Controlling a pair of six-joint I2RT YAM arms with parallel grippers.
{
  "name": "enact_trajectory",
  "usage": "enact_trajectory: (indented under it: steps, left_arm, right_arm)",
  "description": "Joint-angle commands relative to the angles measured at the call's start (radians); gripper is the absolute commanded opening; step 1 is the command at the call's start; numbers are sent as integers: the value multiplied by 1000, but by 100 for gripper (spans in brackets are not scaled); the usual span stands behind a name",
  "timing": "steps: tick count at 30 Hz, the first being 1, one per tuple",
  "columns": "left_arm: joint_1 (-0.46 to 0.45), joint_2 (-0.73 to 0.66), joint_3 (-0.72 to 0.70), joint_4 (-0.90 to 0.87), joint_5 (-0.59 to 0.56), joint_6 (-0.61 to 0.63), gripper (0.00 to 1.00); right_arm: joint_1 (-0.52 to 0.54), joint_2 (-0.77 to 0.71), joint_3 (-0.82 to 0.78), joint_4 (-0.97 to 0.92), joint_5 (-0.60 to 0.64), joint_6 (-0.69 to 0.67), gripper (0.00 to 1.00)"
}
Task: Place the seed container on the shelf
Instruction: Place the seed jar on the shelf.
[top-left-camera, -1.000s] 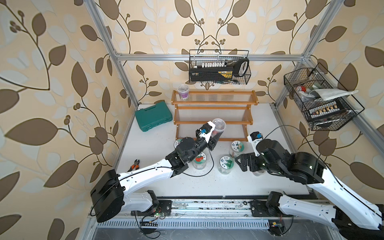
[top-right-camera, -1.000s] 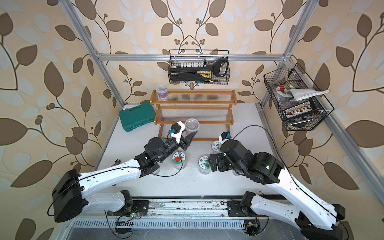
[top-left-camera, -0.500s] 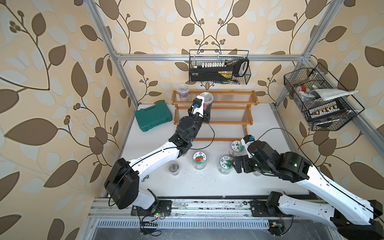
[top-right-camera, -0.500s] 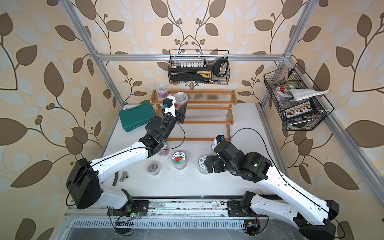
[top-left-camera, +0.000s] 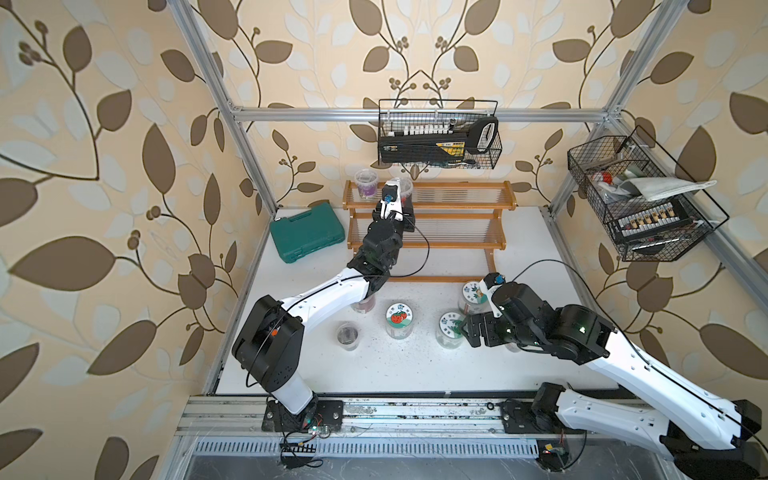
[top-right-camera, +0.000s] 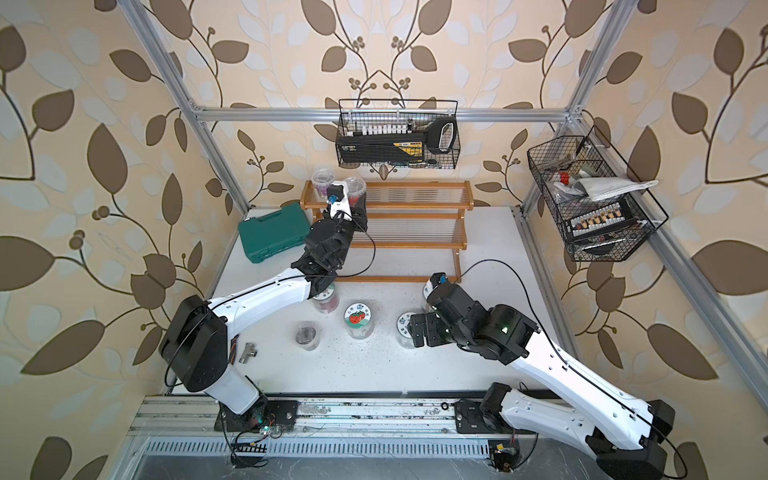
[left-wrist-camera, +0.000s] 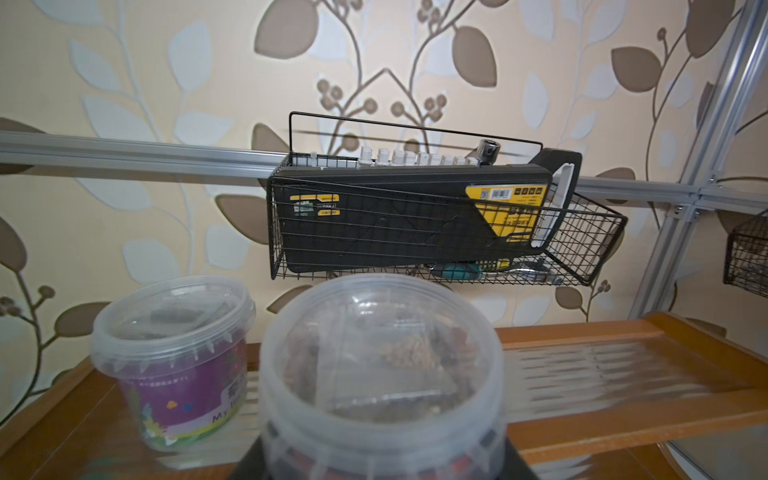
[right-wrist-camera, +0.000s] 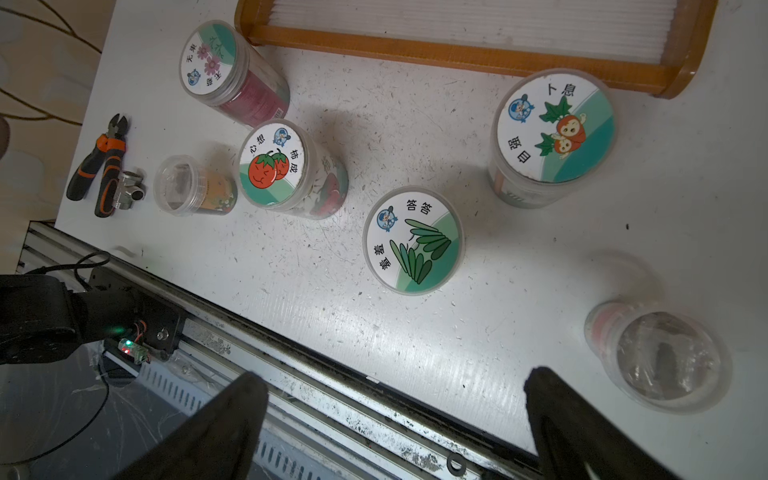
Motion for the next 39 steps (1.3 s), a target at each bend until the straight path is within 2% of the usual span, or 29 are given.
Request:
enact_trajectory:
  steps: [1,24,29,33,36,39]
  left_arm:
    - [15,19,60,30,-40,-22,46]
    - [48,148,177,-92,-55,-57,49]
    - [51,163,208,-126,-69,-58,60]
    - [53,166,220,-139,-70,-52,63]
    - [52,165,231,-162,-65,-48,72]
    - [53,158,236,-186,-70,-52,73]
  right_arm:
    - [-9,-6,-25,11,-14,0,99]
    - [-32,-22,-48,15,-27,-6,99]
    - [-38,-21,-50,15,-30,-10,99]
    - [-40,-24,-51,15,-32,-14,99]
    - [-42,-25,-53,13,-32,-15,99]
    - [-45,-26,-56,13,-32,-15,99]
